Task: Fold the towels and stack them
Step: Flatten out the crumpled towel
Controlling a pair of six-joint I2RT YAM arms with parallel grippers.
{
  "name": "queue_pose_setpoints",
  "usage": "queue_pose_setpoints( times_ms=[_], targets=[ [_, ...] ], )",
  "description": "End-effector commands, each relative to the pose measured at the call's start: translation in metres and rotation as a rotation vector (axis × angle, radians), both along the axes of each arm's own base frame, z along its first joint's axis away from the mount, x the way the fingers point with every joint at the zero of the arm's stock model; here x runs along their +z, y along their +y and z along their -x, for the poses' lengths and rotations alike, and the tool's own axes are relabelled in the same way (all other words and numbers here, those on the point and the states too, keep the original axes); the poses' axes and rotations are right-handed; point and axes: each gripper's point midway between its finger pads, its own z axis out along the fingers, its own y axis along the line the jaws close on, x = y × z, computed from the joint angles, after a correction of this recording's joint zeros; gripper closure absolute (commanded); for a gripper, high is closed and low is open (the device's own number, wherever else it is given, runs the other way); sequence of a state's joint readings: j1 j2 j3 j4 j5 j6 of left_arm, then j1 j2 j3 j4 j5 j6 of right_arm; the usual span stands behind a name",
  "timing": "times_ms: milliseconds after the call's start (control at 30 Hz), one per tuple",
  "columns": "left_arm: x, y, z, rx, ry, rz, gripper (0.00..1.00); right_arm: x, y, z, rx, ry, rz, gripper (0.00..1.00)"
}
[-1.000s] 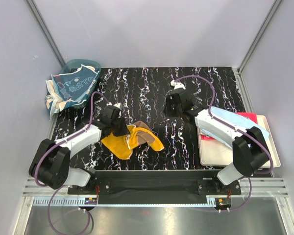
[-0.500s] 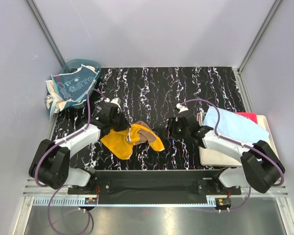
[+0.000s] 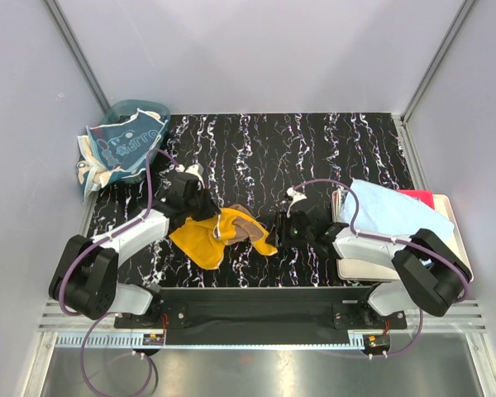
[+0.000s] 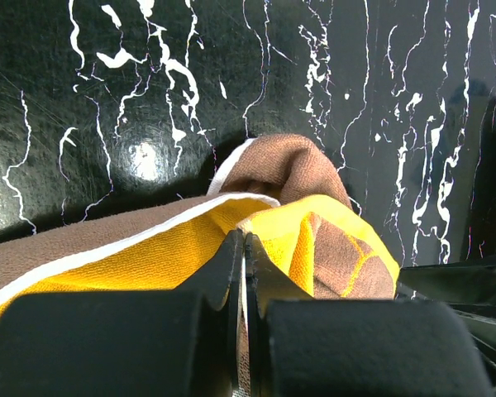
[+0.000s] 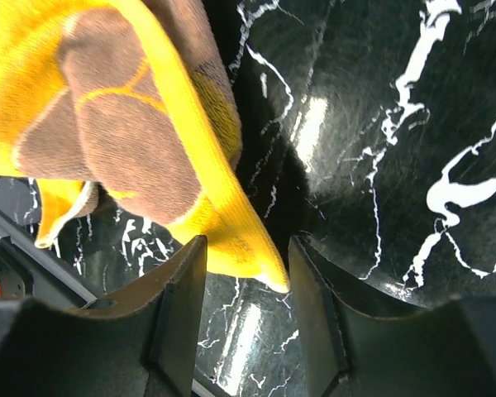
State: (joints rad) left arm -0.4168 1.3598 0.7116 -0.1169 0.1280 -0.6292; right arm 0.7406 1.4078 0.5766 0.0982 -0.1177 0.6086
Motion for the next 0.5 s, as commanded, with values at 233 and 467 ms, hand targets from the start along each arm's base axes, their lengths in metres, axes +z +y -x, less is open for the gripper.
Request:
queue_pose_setpoints(
  times_ms=[233,467],
  targets=[
    [0.013,-0.004,-0.014,-0.002,-0.056,0.029,1.00,0.001,-0.003,0.004,-0.015,-0.028,-0.015,0.48],
    [0.012,-0.005,-0.016,-0.003,-0.056,0.030,1.00,-0.011,0.005,0.013,0.021,0.012,-0.047,0.51]
  ],
)
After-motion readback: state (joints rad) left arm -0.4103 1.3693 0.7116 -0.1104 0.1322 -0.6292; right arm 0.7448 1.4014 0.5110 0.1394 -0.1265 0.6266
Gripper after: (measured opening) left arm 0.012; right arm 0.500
